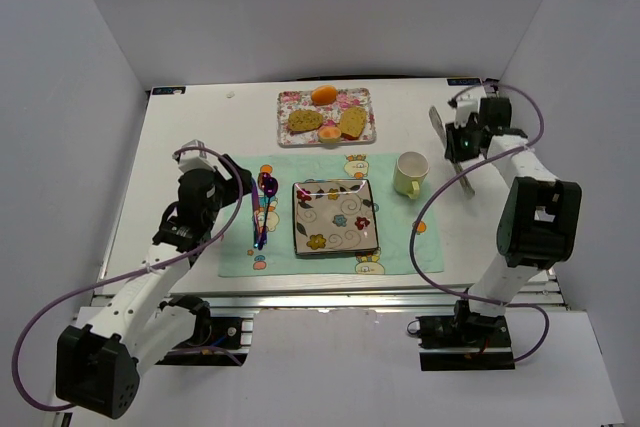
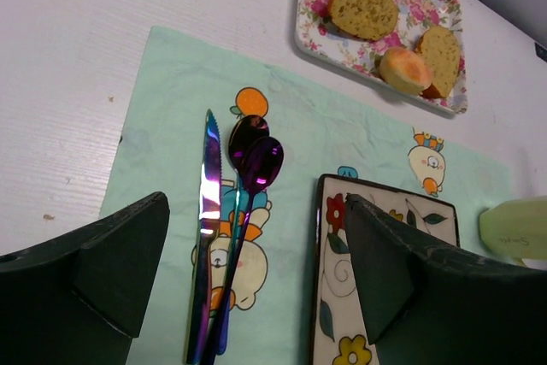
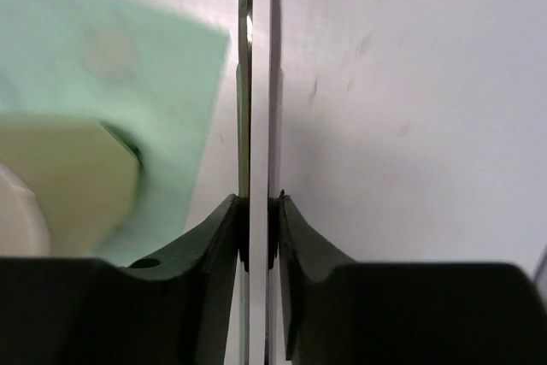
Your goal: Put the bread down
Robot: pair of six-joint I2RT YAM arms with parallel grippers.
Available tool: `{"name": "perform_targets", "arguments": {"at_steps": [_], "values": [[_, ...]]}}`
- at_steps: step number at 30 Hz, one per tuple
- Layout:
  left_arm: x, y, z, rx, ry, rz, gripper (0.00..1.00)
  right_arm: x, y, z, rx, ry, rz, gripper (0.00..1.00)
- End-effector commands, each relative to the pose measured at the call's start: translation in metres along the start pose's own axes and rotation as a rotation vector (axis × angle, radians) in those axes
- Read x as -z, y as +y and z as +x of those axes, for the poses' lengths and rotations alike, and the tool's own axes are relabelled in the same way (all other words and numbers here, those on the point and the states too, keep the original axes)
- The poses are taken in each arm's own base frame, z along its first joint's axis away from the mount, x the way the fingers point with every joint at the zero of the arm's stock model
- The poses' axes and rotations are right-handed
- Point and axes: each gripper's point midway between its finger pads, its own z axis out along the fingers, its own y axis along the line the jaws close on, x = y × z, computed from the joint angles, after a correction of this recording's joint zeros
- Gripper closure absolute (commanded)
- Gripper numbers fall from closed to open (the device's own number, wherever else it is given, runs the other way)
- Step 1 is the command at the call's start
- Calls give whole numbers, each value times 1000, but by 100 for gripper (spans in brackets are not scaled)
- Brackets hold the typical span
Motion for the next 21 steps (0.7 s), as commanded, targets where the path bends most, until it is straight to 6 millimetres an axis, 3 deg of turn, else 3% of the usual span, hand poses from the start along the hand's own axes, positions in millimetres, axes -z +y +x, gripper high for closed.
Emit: {"name": "perform_targets", "arguments": {"at_steps": [1, 2, 4, 5, 8, 14, 21], "values": [[-1, -20, -25, 12, -49, 56, 8, 41, 26, -94, 180, -217, -100, 70], [-2, -21, -25, 11, -47, 60, 8, 52, 34, -125, 218, -272, -111, 68], [-2, -23, -27, 15, -53, 64, 8, 45, 40, -137, 219, -261, -142, 63], [-2, -24, -28, 16, -55, 67, 8, 52, 58, -160, 260, -302, -165, 62], [1, -23, -30, 19, -63, 63, 8, 49, 83, -183, 311, -323, -204, 56], [9, -17, -31, 37, -76, 49, 8, 32, 128, -210, 391, -331, -272, 52], [13, -15, -32, 42, -85, 41, 8, 5, 164, -216, 525, -301, -255, 50]]}}
